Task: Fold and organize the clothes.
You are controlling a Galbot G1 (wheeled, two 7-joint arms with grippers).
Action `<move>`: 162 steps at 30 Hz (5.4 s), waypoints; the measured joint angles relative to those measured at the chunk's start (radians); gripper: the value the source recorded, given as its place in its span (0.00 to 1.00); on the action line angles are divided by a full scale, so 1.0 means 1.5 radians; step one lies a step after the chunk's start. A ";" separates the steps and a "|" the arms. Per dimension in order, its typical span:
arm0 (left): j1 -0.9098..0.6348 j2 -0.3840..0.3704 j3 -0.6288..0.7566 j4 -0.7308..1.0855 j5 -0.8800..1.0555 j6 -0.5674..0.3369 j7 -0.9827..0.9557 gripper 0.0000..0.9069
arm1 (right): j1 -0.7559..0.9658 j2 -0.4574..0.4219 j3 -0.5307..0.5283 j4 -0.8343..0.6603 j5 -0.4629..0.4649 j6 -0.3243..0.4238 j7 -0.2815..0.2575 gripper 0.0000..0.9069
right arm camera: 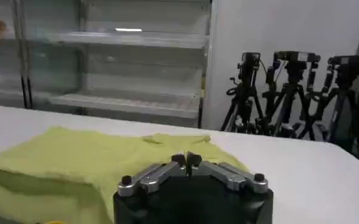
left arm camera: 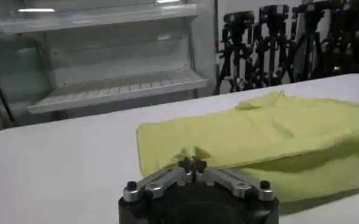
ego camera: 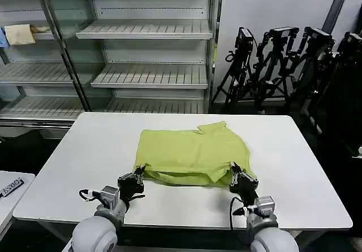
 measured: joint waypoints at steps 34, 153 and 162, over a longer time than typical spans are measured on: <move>-0.119 0.005 0.047 0.125 0.077 -0.001 0.020 1.00 | 0.147 -0.002 -0.048 -0.176 -0.070 0.001 -0.025 1.00; 0.060 0.005 -0.030 -0.037 -0.057 -0.001 0.014 1.00 | -0.155 -0.052 0.147 0.095 0.052 -0.023 0.015 1.00; 0.041 -0.005 -0.021 -0.016 -0.058 -0.032 0.013 1.00 | -0.133 -0.041 0.124 0.077 0.032 0.017 0.015 1.00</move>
